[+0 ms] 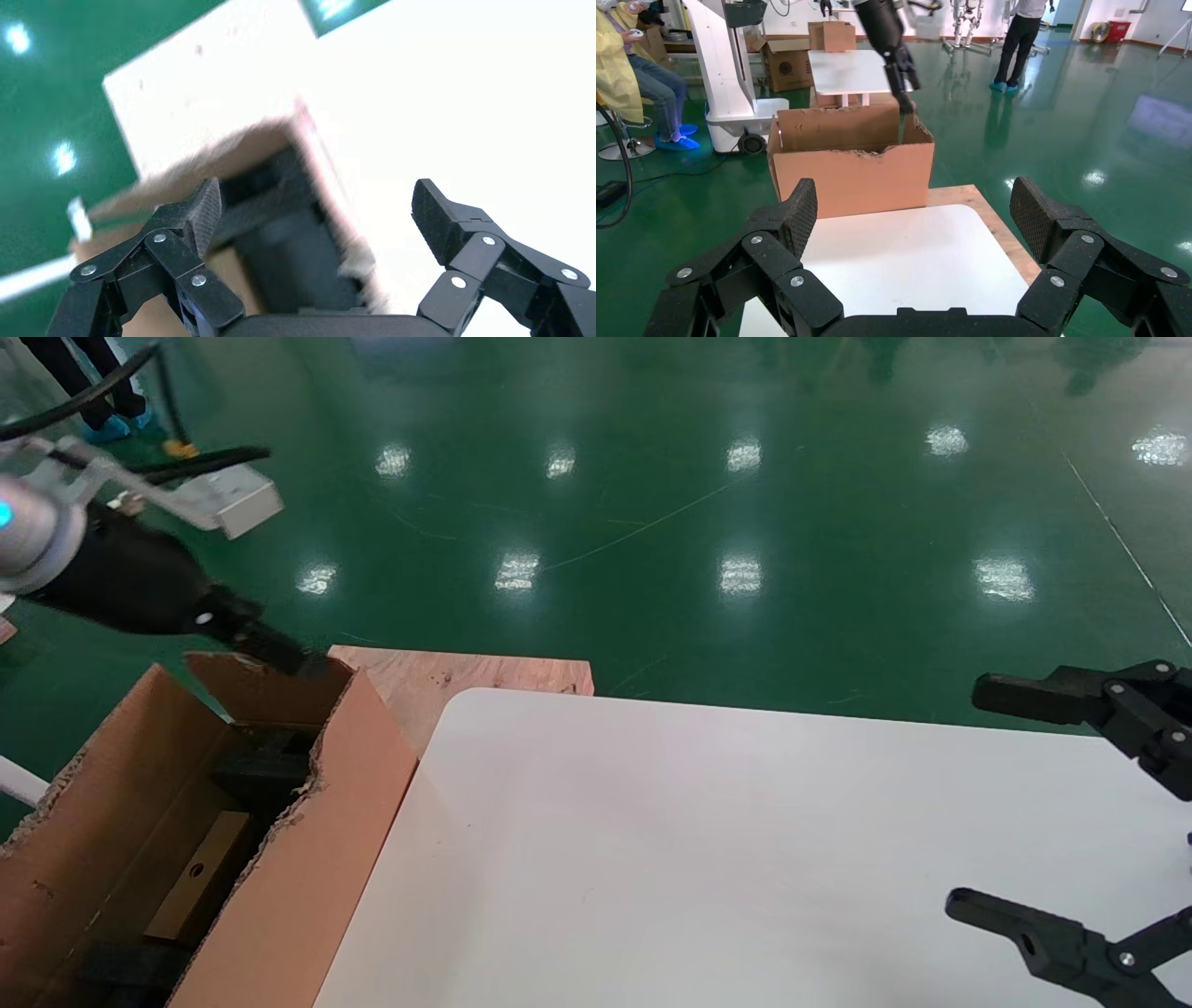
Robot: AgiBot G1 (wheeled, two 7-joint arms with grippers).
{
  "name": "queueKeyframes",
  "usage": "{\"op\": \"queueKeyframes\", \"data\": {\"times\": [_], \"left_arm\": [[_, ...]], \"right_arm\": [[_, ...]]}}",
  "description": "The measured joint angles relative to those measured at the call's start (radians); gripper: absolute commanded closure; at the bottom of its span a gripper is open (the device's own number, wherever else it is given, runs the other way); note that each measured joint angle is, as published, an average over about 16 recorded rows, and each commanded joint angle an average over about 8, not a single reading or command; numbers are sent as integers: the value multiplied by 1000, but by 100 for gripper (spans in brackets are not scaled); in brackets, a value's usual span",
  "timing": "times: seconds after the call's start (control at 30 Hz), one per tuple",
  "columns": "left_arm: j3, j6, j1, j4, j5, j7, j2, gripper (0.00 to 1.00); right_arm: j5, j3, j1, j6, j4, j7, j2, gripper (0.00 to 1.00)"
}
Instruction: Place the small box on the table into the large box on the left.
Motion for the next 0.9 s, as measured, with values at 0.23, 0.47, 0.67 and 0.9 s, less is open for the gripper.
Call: {"op": "queueKeyframes", "data": {"times": [0.23,0.47,0.67,0.9], "left_arm": [[-29,-35,7,-50,-34,-18,31,0],[-95,-30,59,-59,-61,18,35,0],[-217,-4,163,-62,-103,93,38,0],[-417,35,330,-71,-174,213,43,0]], "right_arm": [[0,0,0,0,0,0,0,0],[0,0,0,0,0,0,0,0],[0,0,0,0,0,0,0,0],[0,0,0,0,0,0,0,0]]}}
